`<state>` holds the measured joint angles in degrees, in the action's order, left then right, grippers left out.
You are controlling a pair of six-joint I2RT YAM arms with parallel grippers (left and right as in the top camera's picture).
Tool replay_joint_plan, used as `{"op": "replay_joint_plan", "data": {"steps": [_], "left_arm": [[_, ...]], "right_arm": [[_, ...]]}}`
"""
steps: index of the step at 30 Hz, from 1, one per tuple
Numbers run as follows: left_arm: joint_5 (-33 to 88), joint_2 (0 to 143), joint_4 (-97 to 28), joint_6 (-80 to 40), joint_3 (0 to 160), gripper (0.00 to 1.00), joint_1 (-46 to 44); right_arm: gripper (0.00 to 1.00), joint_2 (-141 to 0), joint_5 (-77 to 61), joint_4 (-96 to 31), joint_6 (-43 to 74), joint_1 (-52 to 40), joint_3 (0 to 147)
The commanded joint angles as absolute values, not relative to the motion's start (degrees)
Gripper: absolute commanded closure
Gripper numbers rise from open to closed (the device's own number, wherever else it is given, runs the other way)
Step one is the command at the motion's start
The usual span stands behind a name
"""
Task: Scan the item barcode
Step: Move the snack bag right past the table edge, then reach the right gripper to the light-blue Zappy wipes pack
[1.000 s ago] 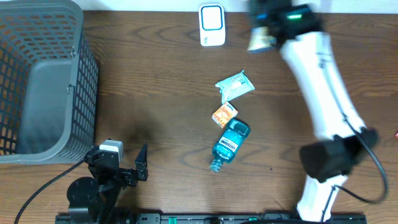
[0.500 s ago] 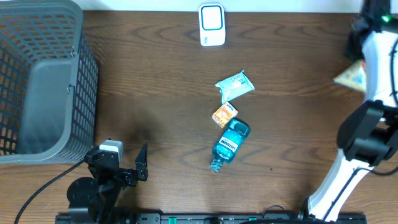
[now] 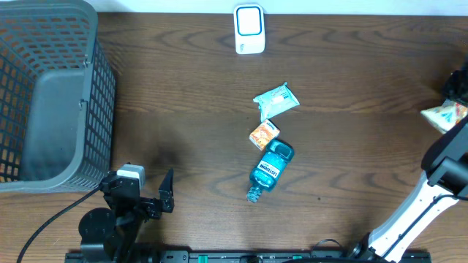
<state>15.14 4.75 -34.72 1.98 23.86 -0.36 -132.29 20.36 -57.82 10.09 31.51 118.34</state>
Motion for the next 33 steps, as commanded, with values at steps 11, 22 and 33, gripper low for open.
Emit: {"op": "replay_joint_plan", "data": {"steps": [11, 22, 33], "left_arm": [[15.86, 4.51, -34.72, 2.76, 24.38, 0.03, -0.12], [15.86, 4.51, -34.72, 2.76, 24.38, 0.03, -0.12], [15.86, 4.51, -34.72, 2.76, 24.38, 0.03, -0.12]], "right_arm": [[0.01, -113.38, -36.47, -59.79, 14.5, 35.48, 119.2], [0.01, -108.66, -43.62, -67.99, 16.6, 16.64, 119.11], [0.01, -115.04, 4.16, -67.51, 14.02, -14.94, 119.09]]}}
